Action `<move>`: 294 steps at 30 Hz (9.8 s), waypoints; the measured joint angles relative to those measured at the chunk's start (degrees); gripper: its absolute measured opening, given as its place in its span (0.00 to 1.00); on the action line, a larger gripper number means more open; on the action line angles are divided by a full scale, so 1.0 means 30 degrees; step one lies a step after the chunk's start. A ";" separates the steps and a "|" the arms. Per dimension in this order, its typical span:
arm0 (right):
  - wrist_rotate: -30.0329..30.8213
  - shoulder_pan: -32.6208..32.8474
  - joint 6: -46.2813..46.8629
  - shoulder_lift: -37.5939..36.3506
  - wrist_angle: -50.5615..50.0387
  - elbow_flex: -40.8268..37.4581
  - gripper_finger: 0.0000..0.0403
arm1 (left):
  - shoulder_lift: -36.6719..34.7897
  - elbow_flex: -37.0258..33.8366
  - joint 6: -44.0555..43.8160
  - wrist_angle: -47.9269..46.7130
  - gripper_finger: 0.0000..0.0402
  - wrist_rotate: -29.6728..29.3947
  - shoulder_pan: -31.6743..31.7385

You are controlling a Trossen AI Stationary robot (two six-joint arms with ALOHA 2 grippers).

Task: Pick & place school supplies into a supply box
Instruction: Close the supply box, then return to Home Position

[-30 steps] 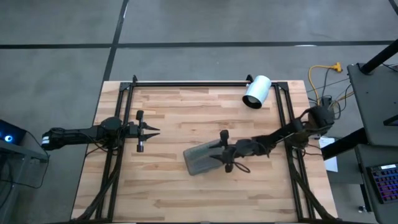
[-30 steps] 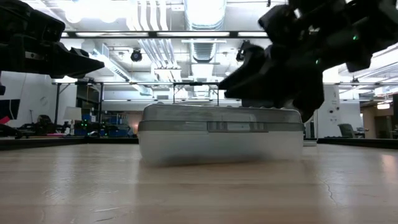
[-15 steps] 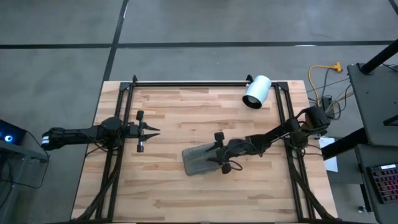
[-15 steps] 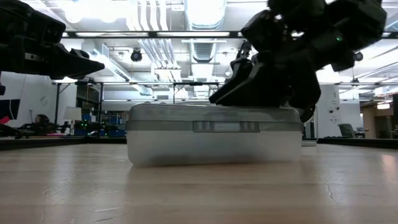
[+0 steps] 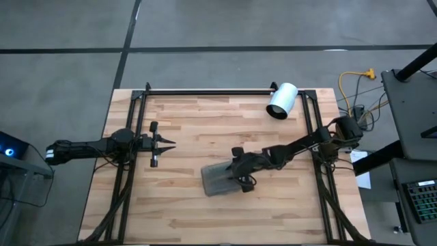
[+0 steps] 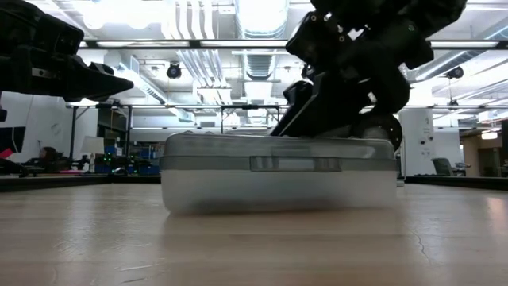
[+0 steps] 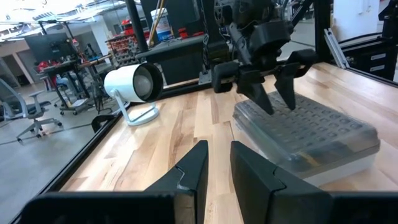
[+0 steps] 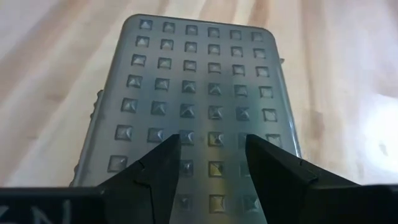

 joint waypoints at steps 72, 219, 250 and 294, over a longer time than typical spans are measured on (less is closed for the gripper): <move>-0.0646 -0.4890 -0.3160 -0.8446 0.3228 -0.4843 0.38 | 0.0000 0.0000 -0.0007 -0.0291 0.13 0.0000 0.0000; 0.3398 -0.4925 -0.7680 -3.2218 -0.3790 -1.5701 0.33 | 0.0248 0.0000 0.0000 -0.0515 0.13 0.0000 0.0000; 0.3394 -0.4921 -0.7679 -3.2211 -0.3790 -1.5701 0.31 | 0.0248 0.0000 0.0000 -0.0517 0.13 0.0007 -0.0006; 0.3398 -0.4918 -0.7679 -3.2211 -0.3790 -1.5693 0.30 | 0.0248 0.0000 0.0000 -0.0510 0.13 0.0000 -0.0007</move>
